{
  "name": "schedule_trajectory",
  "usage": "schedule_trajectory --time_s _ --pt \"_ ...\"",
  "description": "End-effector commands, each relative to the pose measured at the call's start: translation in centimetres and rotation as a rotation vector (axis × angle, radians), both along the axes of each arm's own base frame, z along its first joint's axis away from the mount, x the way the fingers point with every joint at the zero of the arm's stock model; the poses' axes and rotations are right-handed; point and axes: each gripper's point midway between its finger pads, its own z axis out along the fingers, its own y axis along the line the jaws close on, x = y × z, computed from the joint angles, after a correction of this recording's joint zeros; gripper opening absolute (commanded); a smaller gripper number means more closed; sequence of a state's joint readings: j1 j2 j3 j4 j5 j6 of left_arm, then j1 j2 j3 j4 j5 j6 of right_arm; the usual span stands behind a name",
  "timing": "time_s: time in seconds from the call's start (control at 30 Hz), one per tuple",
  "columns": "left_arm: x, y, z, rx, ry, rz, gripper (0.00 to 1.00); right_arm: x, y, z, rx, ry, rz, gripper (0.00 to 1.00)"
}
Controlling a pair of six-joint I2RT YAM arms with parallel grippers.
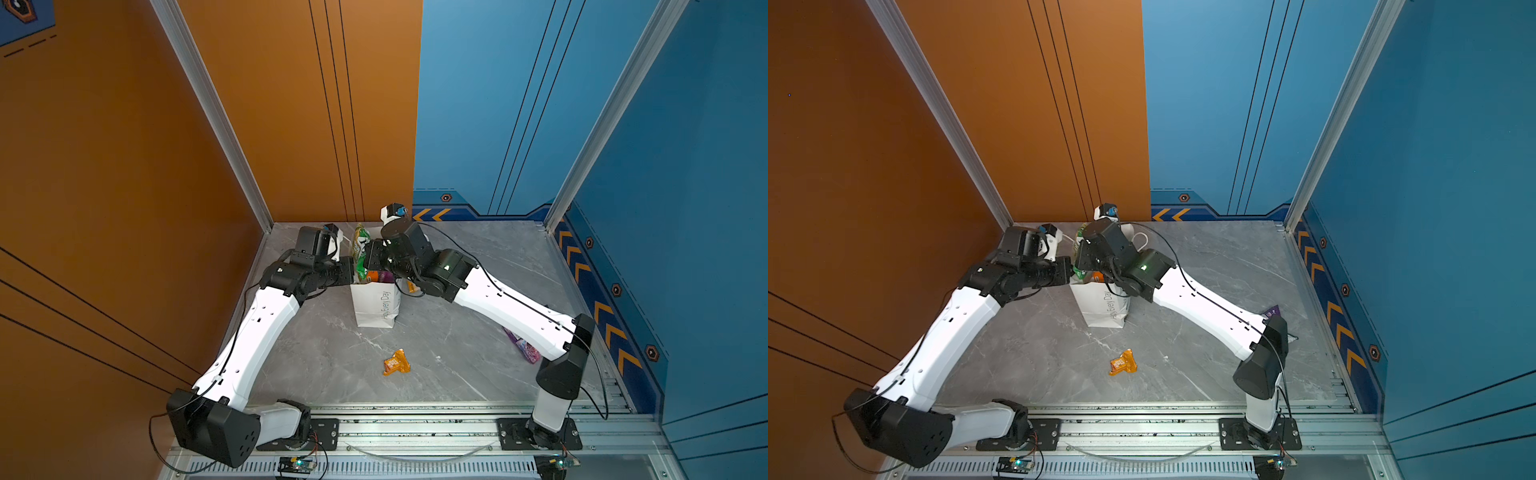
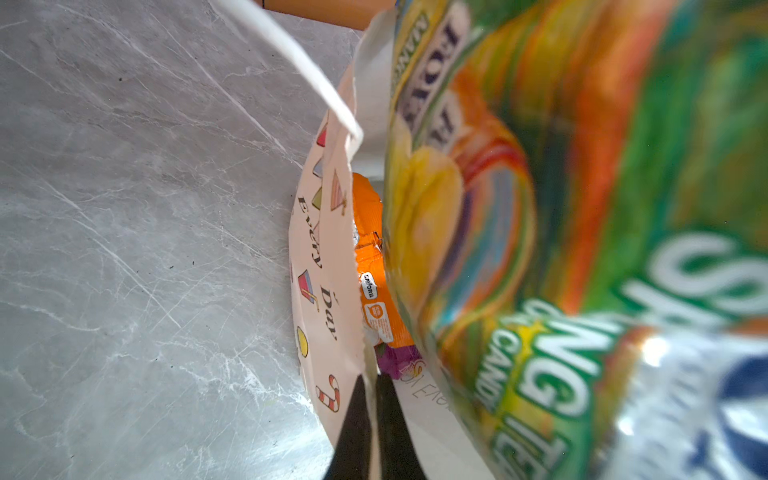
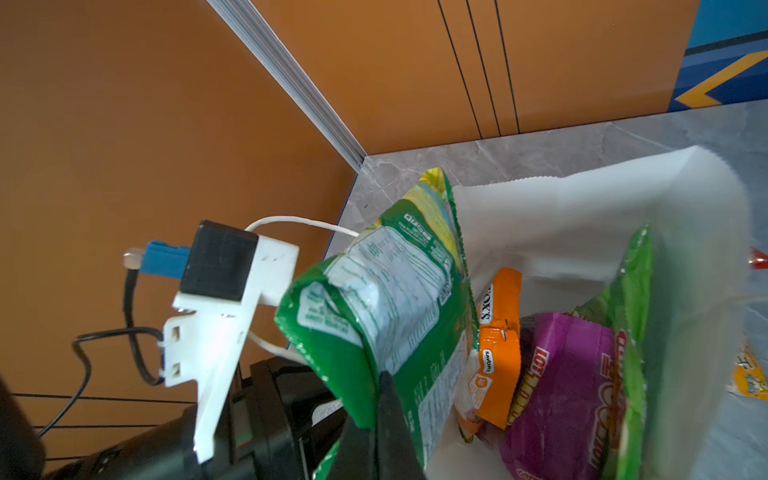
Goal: Place the snacks into the paper bag
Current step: 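Lower the green bag into the paper bag opening with the right gripper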
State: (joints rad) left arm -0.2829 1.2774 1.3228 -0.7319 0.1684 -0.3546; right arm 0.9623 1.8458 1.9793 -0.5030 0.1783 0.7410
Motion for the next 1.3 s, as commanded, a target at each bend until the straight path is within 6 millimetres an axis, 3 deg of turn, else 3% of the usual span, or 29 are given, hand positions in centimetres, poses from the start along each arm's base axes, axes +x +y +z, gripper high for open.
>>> schedule_trajectory --time_s 0.0,0.33,0.73,1.0,1.27 --pt "0.1 0.0 1.7 0.017 -0.084 -0.019 0.0 0.2 0.3 1.4 0.041 0.016 0.015 0.0" --pt "0.1 0.1 1.8 0.021 -0.091 -0.012 0.0 2.3 0.4 -1.7 0.017 0.096 -0.003 0.0" --pt "0.1 0.2 1.9 0.02 -0.095 -0.011 0.0 3.2 -0.1 -3.7 -0.088 0.127 -0.034 0.0" --pt "0.2 0.6 1.9 0.025 -0.1 0.006 0.0 1.9 -2.0 -2.2 -0.144 0.114 -0.051 0.0" --pt "0.3 0.7 2.0 0.029 -0.105 0.013 0.0 -0.4 -1.4 -0.5 -0.124 0.089 -0.016 0.0"
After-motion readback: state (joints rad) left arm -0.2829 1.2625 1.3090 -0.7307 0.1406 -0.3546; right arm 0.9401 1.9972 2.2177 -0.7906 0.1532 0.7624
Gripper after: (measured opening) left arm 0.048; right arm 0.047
